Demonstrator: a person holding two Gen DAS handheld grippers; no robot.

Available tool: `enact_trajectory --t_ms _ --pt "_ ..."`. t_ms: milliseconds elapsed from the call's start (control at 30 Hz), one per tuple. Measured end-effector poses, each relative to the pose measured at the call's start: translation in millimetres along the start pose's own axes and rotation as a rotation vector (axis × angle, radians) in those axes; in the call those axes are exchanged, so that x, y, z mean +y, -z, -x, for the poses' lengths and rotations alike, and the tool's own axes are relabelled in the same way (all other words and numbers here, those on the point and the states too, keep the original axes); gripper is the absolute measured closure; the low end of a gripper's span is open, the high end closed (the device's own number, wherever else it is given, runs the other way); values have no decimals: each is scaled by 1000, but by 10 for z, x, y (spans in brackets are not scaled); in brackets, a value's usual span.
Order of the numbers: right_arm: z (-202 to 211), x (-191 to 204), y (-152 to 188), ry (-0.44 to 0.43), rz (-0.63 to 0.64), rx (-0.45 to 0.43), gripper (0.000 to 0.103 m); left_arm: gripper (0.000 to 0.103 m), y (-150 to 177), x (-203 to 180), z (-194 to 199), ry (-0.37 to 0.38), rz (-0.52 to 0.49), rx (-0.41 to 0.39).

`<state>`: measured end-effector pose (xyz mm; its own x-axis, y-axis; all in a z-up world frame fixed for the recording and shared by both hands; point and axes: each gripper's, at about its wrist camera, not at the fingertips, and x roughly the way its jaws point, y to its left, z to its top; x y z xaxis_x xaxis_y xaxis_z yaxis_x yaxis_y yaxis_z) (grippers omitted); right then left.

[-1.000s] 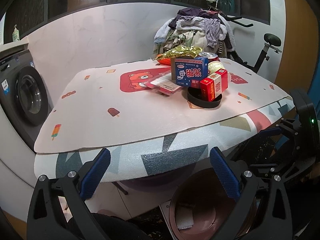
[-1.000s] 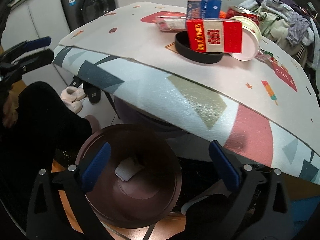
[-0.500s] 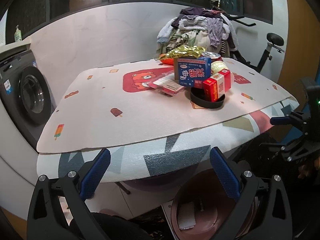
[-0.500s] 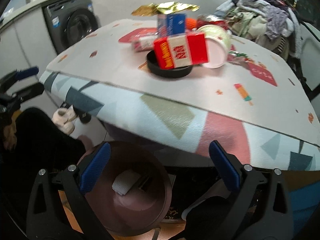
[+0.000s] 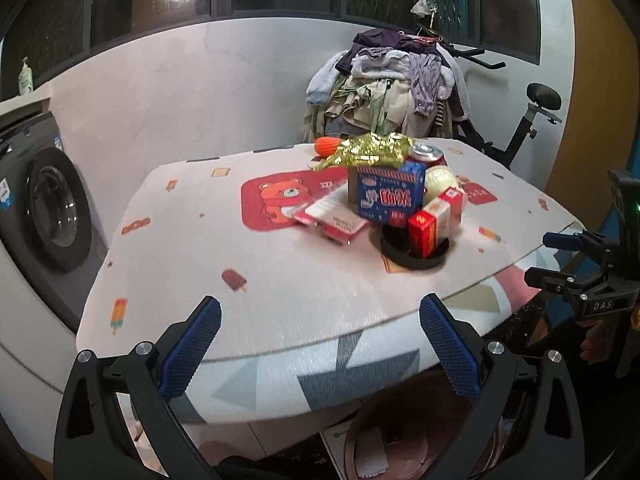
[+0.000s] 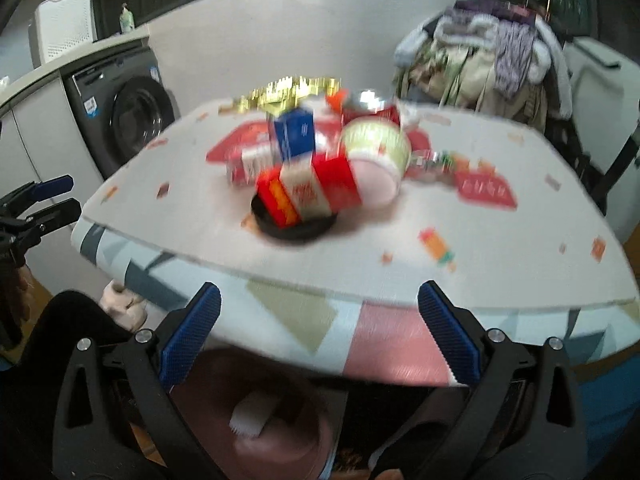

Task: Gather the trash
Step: 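Grasp the red cigarette box with the right gripper, then grasp the gold foil wrapper with the left gripper and lift it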

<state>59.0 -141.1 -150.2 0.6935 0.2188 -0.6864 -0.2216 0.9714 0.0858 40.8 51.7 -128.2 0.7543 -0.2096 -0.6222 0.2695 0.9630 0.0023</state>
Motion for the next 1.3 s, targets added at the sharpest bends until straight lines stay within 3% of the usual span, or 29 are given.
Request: enact_trajectory --t_ms 67,200,267,433,733,1000,1167,1300 --pt "-7 4 -73 -5 11 -4 6 6 -96 45 -38 56 19 31" --pt "-80 19 -184 -23 36 12 6 6 -191 128 -38 118 79 19" --pt "-98 35 -208 17 59 0 6 6 -218 169 -48 135 102 3" --pt "-210 16 -288 76 89 -34 6 6 -221 241 -111 71 86 -42" --pt "-702 76 -576 53 99 -41 6 6 -161 499 -369 108 199 -7" --pt "-1186 310 -677 111 141 -20 6 6 -88 579 -534 119 228 32" --pt "-1285 362 -650 139 158 -11 6 6 -66 585 -635 135 248 67" --pt "-1200 332 -641 95 126 -37 12 6 -60 620 -707 162 318 98"
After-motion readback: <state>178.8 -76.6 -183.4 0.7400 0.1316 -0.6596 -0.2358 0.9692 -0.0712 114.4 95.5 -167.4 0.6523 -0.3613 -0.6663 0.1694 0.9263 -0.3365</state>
